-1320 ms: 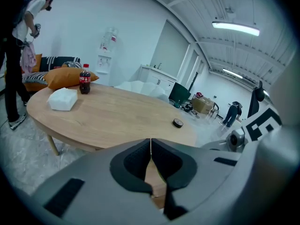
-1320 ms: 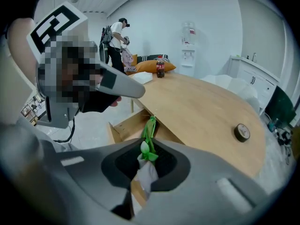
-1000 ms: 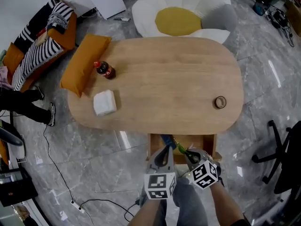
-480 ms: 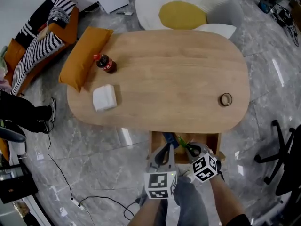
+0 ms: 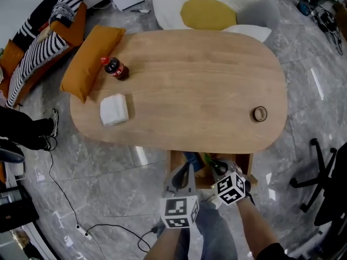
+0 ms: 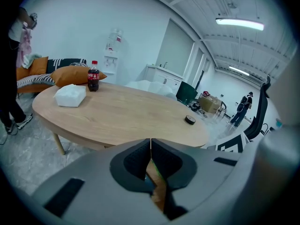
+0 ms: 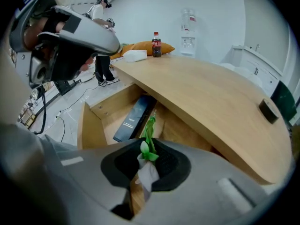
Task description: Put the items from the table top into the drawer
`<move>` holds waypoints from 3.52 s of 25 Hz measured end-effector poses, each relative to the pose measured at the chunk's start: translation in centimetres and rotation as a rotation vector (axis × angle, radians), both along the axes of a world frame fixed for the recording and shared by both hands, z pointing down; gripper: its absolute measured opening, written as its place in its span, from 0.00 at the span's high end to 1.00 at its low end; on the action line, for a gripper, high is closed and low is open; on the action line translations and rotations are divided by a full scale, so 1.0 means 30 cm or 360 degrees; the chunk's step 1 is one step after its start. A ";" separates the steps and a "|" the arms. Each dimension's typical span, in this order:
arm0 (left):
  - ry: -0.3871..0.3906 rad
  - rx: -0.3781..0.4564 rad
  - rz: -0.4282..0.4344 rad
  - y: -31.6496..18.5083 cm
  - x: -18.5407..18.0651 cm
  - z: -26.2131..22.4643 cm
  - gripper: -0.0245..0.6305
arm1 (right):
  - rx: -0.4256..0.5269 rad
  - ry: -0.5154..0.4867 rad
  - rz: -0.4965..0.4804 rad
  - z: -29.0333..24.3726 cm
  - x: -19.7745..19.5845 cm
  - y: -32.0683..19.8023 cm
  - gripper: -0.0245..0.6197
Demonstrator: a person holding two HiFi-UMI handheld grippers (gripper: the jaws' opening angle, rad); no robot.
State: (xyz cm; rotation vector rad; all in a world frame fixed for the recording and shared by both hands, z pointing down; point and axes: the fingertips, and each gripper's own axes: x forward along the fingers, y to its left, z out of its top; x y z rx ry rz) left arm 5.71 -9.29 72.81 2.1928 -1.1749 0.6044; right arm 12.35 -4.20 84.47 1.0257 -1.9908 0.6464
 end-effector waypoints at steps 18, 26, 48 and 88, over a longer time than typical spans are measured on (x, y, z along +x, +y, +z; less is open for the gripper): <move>-0.0063 -0.0007 -0.0049 -0.029 -0.067 0.025 0.94 | -0.0090 -0.0097 0.0207 0.039 0.002 -0.025 0.56; -0.0009 0.0004 0.0002 -0.034 -0.020 -0.084 0.94 | -0.0063 -0.0223 0.0378 -0.160 0.017 0.003 0.45; 0.0234 0.0320 0.0128 -0.095 0.056 -0.861 0.94 | 0.0601 -0.0372 0.0581 -1.225 0.154 -0.174 0.45; 0.0430 0.0630 0.0378 -0.040 0.145 -1.336 0.94 | 0.1011 -0.0290 0.0643 -1.719 0.066 -0.134 0.95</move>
